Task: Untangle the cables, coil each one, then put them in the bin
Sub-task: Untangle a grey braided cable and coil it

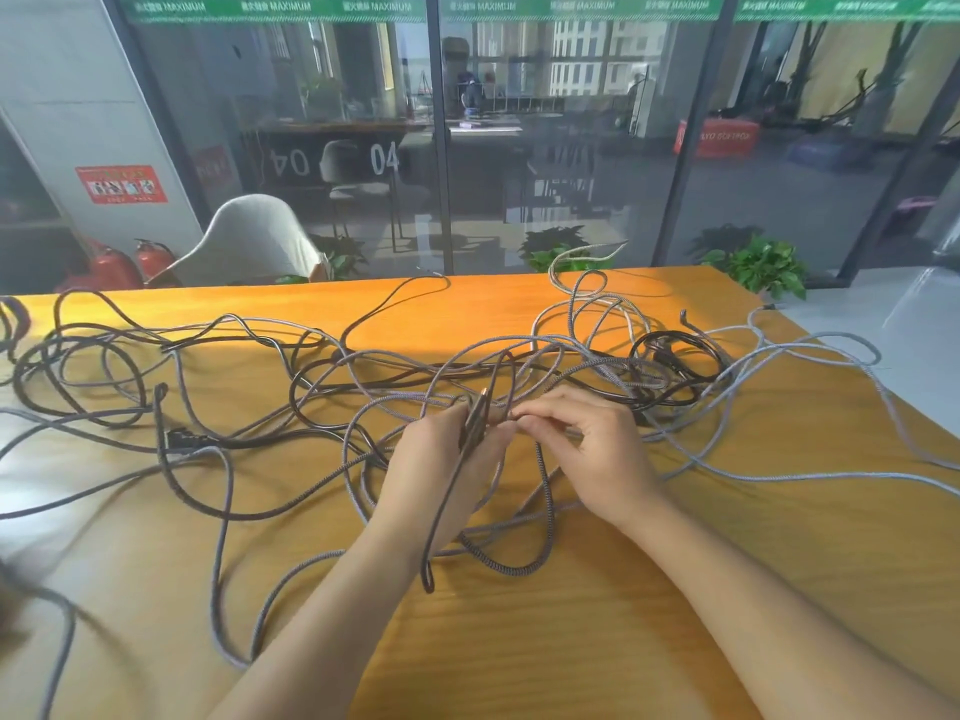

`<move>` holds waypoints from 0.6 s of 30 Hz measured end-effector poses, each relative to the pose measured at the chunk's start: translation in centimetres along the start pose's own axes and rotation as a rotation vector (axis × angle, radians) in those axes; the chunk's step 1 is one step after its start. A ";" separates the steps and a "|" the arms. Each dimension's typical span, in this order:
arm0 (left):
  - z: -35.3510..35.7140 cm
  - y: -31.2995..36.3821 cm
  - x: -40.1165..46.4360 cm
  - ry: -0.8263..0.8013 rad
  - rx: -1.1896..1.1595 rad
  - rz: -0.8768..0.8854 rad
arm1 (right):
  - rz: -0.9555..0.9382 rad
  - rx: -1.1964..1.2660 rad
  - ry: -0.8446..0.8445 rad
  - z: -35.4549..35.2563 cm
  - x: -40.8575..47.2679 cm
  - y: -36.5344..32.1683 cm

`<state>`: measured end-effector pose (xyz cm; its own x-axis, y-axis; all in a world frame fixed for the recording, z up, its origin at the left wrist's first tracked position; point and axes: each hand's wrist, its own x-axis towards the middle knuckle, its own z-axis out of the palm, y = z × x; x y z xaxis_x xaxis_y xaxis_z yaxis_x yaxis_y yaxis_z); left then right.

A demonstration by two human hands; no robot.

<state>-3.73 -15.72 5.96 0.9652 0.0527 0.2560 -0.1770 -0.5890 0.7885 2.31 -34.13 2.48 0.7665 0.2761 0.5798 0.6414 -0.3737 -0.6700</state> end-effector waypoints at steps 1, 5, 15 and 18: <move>0.0 0.0 0.1 -0.012 0.015 0.009 | 0.000 0.008 0.005 0.0 0.0 -0.1; -0.5 0.2 -0.2 -0.027 -0.006 0.056 | 0.066 0.011 -0.076 -0.2 0.2 0.0; -5.6 0.4 -1.0 0.409 -0.300 0.235 | 0.253 -0.116 -0.179 -0.9 0.7 1.9; -5.3 0.4 -0.9 0.402 -0.286 0.241 | 0.185 -0.141 -0.099 -0.7 0.7 1.5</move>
<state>-5.74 -11.72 9.04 0.7511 0.2807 0.5976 -0.4835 -0.3826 0.7873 3.82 -35.15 2.20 0.8742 0.2745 0.4006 0.4847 -0.5435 -0.6853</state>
